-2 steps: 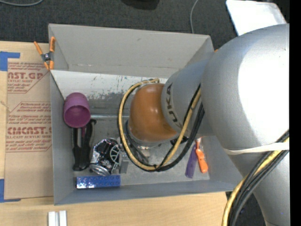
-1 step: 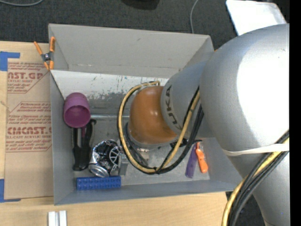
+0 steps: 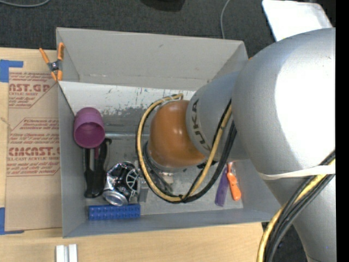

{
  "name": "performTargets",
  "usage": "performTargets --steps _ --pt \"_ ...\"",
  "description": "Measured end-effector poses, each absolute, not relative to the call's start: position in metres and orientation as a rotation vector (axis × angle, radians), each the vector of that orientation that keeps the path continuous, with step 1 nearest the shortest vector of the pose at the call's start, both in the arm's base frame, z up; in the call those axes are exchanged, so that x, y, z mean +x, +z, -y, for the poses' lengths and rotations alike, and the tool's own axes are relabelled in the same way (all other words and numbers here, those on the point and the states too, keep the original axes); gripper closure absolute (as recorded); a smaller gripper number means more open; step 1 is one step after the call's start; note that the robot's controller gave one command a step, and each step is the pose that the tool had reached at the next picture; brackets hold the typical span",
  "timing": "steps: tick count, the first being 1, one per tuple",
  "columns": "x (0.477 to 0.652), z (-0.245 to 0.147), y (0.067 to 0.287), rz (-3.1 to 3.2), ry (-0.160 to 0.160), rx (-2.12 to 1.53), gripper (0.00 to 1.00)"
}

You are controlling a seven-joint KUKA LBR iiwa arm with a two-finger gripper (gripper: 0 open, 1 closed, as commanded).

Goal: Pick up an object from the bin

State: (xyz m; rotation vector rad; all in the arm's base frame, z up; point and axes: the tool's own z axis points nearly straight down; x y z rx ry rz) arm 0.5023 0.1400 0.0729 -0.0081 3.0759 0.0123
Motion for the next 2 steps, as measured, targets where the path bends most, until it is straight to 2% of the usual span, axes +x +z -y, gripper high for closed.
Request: performTargets --steps 1,2 --pt "0.501 -0.156 0.08 -3.077 0.009 -0.108 1.0" --pt "0.499 -0.149 0.094 -3.075 0.006 -0.13 1.0"
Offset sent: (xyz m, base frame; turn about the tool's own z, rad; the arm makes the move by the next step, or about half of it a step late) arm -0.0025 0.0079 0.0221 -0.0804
